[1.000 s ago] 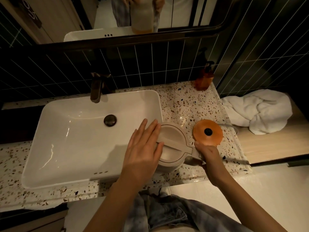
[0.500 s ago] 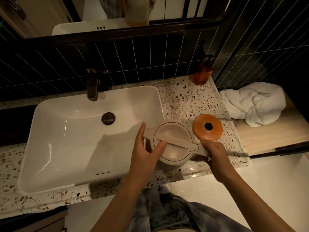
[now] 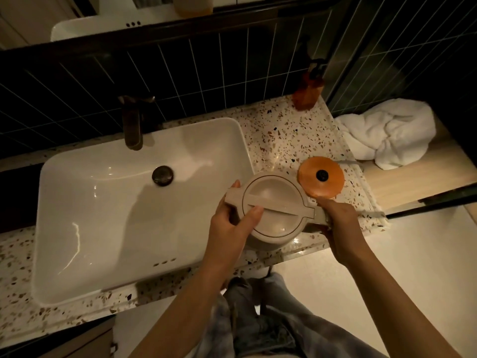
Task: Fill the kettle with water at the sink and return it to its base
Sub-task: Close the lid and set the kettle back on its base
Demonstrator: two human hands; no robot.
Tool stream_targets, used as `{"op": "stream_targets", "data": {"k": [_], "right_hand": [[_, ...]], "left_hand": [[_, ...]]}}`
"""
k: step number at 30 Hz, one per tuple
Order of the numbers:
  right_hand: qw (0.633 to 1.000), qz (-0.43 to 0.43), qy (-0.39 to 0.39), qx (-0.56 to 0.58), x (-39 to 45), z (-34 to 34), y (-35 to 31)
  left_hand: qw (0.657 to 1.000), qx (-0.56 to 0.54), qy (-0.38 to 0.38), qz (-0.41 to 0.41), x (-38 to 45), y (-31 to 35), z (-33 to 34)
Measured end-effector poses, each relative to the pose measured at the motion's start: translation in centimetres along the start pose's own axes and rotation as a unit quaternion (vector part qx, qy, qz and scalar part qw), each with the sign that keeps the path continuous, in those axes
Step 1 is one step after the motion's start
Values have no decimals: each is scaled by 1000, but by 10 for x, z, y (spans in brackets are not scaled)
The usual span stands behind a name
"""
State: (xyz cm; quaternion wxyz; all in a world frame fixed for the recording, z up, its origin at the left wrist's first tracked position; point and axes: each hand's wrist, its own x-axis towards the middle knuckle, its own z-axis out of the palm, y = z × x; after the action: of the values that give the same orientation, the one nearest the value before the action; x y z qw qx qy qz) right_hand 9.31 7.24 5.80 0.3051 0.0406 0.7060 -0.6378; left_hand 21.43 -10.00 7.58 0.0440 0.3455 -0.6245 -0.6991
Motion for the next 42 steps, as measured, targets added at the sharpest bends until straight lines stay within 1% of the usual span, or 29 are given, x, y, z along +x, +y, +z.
{"op": "stream_targets", "data": {"k": [2,5,10,12,14,16,19,22,25,27,29,31,33,36,42], "right_hand": [[1000,10,-8,7,-1,-3,-1],[1000,-4,5,5,1,-17,-2],[999,-9,-8,44,15,-67,-21],[1000,-22,3,9,29,-94,-28],[1000,-24,-1,-16,42,-119,-37],[1000,-6,-1,-14,54,-139,-50],[999,14,13,-44,74,-162,-60],[999,-9,-5,-50,90,-178,-60],[999,-2,-5,-31,106,-184,-55],[1000,-4,-11,-18,117,-184,-55],[999,-15,-29,-26,128,-183,-54],[998,-28,-36,-42,140,-182,-53],[997,-40,-29,-56,153,-181,-48],[999,-31,-10,-17,170,-178,-43],[1000,-7,-1,-4,189,-173,-36]], "left_hand": [[1000,-11,9,-11,2,1,3],[1000,-12,13,-20,3,6,17],[1000,-21,9,-20,5,12,65],[999,-33,19,-32,7,12,92],[998,-44,31,-45,11,12,122],[995,-66,47,-62,16,12,148],[989,-90,69,-94,28,11,179],[988,-84,79,-104,43,7,201],[990,-81,75,-89,57,4,212],[989,-98,76,-83,67,1,216],[989,-105,77,-75,77,-2,218],[993,-79,60,-67,90,-5,216],[995,-52,41,-69,104,-10,212],[997,-28,23,-75,123,-15,207],[996,-35,6,-86,143,-20,208]]}}
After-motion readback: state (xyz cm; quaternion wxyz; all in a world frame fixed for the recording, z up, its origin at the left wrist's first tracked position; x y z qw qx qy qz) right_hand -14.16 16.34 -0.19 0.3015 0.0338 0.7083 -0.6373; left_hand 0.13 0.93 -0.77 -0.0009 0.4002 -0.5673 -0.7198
